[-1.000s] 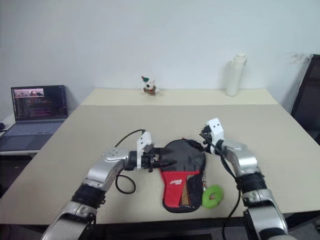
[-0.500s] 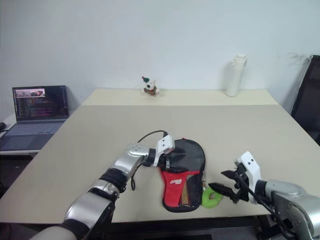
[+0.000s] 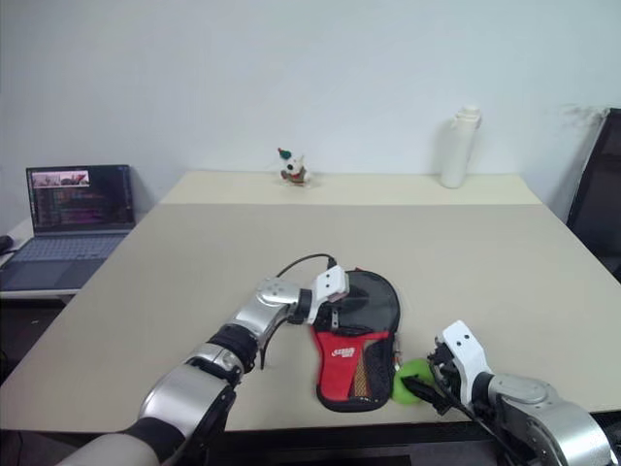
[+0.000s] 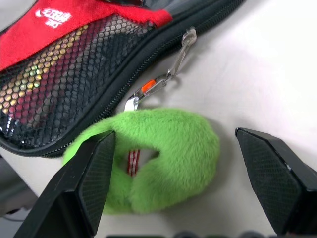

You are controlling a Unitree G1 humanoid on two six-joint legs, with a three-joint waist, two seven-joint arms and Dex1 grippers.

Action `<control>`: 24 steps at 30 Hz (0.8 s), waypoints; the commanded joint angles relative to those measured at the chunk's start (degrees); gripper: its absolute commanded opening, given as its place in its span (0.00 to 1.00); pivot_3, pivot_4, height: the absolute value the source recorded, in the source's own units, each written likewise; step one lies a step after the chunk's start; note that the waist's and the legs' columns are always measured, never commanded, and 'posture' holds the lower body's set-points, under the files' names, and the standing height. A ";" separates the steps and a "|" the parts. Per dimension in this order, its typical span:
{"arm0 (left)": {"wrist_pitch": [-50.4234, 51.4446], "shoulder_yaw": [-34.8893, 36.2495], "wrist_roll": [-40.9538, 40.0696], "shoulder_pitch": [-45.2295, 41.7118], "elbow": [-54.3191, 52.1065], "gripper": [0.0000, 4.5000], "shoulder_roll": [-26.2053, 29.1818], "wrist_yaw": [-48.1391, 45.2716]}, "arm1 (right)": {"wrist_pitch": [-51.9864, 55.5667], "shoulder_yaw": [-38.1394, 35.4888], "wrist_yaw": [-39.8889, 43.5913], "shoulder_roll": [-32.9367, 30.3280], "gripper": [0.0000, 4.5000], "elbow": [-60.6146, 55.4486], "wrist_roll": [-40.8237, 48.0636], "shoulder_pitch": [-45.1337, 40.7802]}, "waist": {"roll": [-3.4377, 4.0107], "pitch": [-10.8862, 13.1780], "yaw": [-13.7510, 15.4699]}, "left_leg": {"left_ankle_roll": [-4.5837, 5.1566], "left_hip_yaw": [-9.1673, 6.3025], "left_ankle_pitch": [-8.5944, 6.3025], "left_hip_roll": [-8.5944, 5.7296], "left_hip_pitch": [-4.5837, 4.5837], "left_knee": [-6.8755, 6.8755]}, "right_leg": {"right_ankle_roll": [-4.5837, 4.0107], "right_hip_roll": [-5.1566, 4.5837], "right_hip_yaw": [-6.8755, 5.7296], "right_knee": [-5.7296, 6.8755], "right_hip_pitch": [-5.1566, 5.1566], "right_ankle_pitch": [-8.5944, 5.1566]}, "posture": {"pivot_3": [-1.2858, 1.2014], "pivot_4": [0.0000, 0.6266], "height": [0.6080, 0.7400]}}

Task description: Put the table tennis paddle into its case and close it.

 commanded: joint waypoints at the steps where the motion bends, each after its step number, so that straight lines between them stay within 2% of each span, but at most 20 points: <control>1: -0.54 0.41 0.94 0.83 0.43 1.00 0.60 -0.39 | -2.34 0.97 0.30 -1.15 0.88 1.73 -2.38 0.87 | -0.04 -0.03 0.00 | 0.00 0.01 0.00 0.00 0.01 0.00 | 0.00 0.00 -0.01 0.00 0.01 0.00 | 0.52 0.24 1.00; 4: -0.48 0.43 1.16 1.11 0.56 1.00 0.68 -0.33 | -3.18 0.68 0.65 -1.01 0.74 2.03 -2.39 0.64 | -0.08 -0.05 0.00 | 0.00 0.00 0.00 0.01 0.03 0.00 | 0.00 0.00 0.01 0.00 0.02 0.00 | 0.52 0.24 1.00; 14: 0.23 -0.51 2.78 1.52 3.99 1.00 0.56 -0.98 | -2.21 -2.32 1.90 -2.49 0.02 1.00 -1.24 -2.44 | -0.08 -0.08 -0.05 | 0.00 -0.01 0.00 0.01 0.05 0.00 | 0.00 0.01 0.02 0.02 0.03 0.00 | 0.52 0.24 1.00; 19: 0.41 -2.47 4.96 1.24 6.16 1.00 0.51 -2.48 | -2.46 -4.90 4.40 -7.19 0.01 3.18 -0.86 -9.11 | -0.08 -0.12 -0.18 | 0.00 0.01 0.00 0.00 0.12 0.01 | 0.00 0.00 0.07 0.06 0.05 0.00 | 0.52 0.24 1.00; 24: -0.16 -2.66 5.86 0.81 7.11 1.00 -0.48 -1.50 | -2.19 -6.87 9.00 -12.52 0.01 5.04 0.35 -12.21 | -0.09 -0.20 -0.04 | 0.01 0.08 -0.01 0.04 0.13 -0.03 | -0.05 0.05 -0.02 0.01 0.10 -0.03 | 0.52 0.24 1.00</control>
